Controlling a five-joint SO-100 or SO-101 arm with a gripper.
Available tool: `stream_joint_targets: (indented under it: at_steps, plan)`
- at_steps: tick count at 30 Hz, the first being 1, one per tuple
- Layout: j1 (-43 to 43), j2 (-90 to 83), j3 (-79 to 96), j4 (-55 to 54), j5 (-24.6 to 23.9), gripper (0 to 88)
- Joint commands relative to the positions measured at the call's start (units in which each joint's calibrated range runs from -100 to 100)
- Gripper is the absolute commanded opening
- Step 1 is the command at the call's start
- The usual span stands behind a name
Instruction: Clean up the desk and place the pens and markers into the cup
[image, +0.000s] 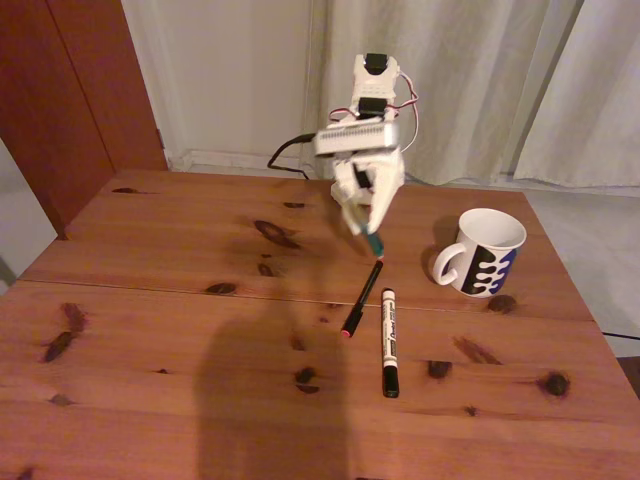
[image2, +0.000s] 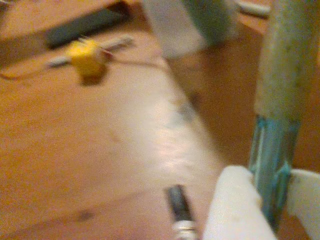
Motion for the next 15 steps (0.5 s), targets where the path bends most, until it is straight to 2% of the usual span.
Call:
stream_joint_targets:
  at_steps: [1, 15]
  plan:
    - [-5.0, -8.8, 1.12, -2.18, -0.15, 0.5]
    - [-20.6, -19.72, 5.54, -2.01, 0.48, 0.5]
